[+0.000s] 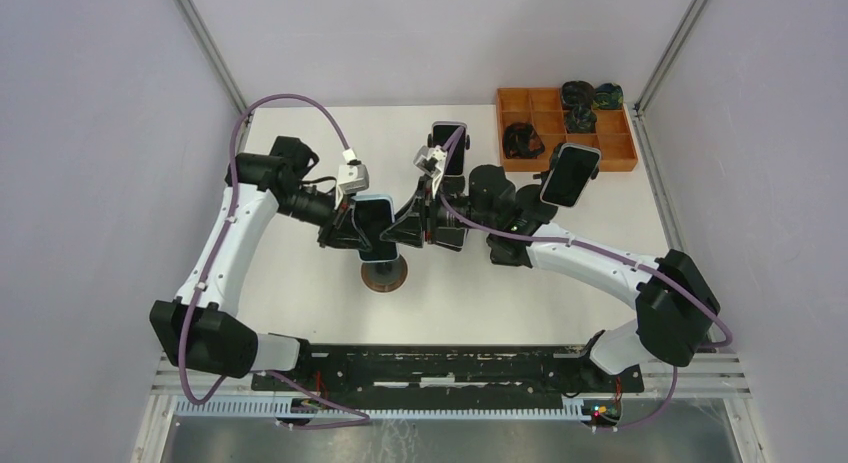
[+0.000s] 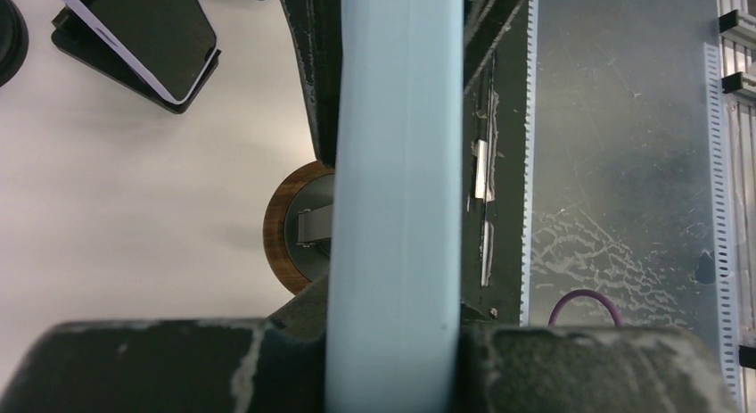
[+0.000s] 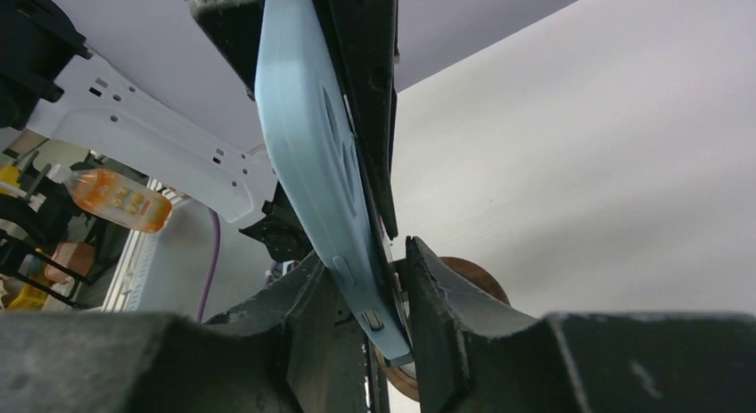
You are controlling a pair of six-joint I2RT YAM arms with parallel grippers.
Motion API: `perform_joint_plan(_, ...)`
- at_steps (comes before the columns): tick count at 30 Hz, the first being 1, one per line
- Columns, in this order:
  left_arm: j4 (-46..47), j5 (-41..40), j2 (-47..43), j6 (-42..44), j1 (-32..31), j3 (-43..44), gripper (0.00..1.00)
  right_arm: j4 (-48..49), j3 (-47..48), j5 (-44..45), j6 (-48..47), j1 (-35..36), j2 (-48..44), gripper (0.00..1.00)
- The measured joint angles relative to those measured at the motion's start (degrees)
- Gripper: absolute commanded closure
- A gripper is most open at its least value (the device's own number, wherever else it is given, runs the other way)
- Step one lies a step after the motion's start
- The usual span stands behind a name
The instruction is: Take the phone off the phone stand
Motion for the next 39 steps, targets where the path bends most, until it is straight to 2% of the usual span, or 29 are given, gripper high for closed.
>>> perform_joint_plan(5,-0.68,0.35,-0.35,-2.47,-0.76,0.09,0.98,2.12,0.00,-1.18,0.11,0.00,0.00,0.97)
perform_joint_plan(7,-1.75,0.85,-0.35,-3.85,-0.76,0.11,0.89,2.93,-0.17,-2.23,-0.66,0.00,0.00,1.00)
perform_joint_plan(8,-2.21,1.01,-0.37,-4.28,-0.74,0.13,0.79,3.52,-0.37,-2.67,-0.79,0.00,0.00,1.00)
perform_joint_plan(11,-2.78,1.07,-0.39,-4.85,-0.74,0.52,0.41,5.60,-1.22,-2.91,0.24,-0.11,0.00,1.00)
perform_joint_plan(15,-1.53,2.10,-0.79,-4.92,-1.40,2.27,0.03,7.91,-3.26,-1.27,5.49,-0.92,0.00,1.00)
perform_joint_plan(24,1.51,2.19,-3.82,-5.09,0.66,3.45,0.00,13.44,-6.75,-0.87,13.60,-4.42,-0.59,1.00)
perform_joint_plan(28,3.52,3.87,-6.62,-4.57,9.66,3.39,0.00,15.50,-8.96,-0.87,16.48,-6.80,-2.78,1.00)
perform_joint_plan(31,3.08,6.88,-6.10,-0.46,18.14,2.89,0.01,17.92,-9.55,-0.87,18.97,-7.76,-3.87,1.00)
perform_joint_plan(39,1.03,13.73,-4.63,7.69,18.36,-5.44,0.03,28.76,-9.55,-1.62,27.56,-7.65,-4.02,1.00)
